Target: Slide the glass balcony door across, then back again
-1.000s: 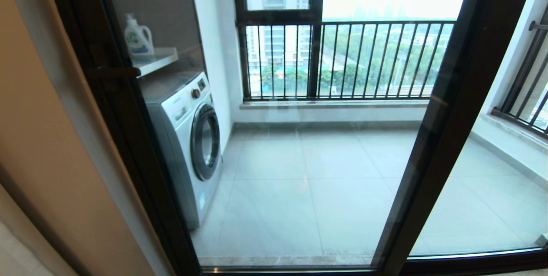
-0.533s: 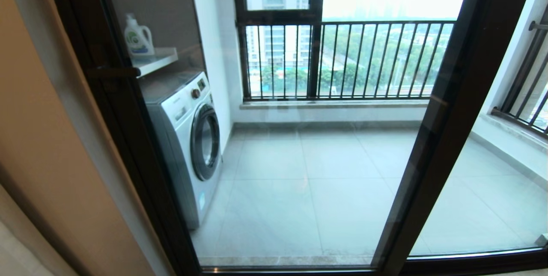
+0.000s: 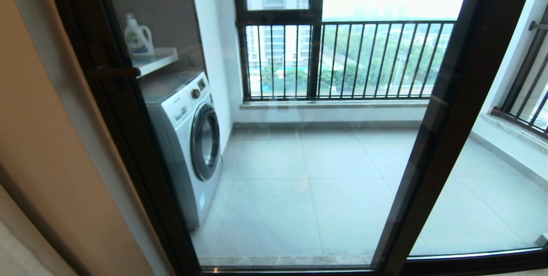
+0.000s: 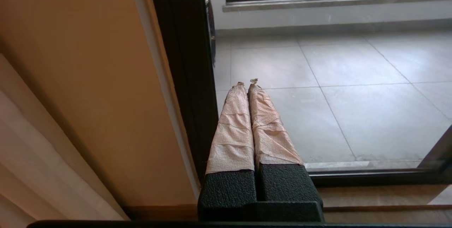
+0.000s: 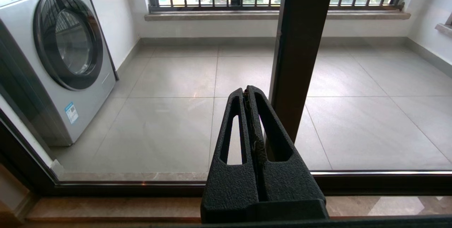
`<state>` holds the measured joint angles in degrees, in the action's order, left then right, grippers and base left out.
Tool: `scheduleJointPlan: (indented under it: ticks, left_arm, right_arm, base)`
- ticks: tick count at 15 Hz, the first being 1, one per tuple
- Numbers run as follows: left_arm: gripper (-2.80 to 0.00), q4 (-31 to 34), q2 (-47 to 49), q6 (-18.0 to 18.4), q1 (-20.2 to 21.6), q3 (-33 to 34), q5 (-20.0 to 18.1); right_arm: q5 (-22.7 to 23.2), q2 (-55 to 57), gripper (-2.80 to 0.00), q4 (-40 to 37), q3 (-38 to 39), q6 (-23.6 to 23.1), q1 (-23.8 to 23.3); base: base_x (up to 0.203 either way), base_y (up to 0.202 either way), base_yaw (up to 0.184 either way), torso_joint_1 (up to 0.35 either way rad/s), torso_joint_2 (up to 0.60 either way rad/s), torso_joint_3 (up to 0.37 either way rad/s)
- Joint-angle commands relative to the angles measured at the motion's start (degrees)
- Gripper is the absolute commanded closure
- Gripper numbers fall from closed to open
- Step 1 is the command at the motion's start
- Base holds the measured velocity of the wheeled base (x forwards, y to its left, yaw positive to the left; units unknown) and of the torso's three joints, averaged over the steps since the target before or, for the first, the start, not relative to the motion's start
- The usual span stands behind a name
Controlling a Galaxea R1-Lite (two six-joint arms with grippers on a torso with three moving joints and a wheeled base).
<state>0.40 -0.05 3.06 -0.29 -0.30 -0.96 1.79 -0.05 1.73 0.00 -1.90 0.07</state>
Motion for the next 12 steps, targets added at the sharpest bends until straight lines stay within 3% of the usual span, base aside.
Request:
scheduleJointPlan:
  ticks: [1,12]
  left_arm:
    - [0.00,0.0,0.1,-0.4,0.0,0.0,0.0]
    - [0.00,0.0,0.1,-0.4,0.0,0.0,0.0]
  right_arm:
    - [0.1,0.0,0.00,0.0,0.7,-0.1,0.0]
    - [0.1,0.0,0.00,0.0,0.7,0.0,0.0]
  base:
    - [0.000,0.000,0.000,0.000,0.00,0.000]
    - [0.000,0.000,0.000,0.000,0.00,0.000]
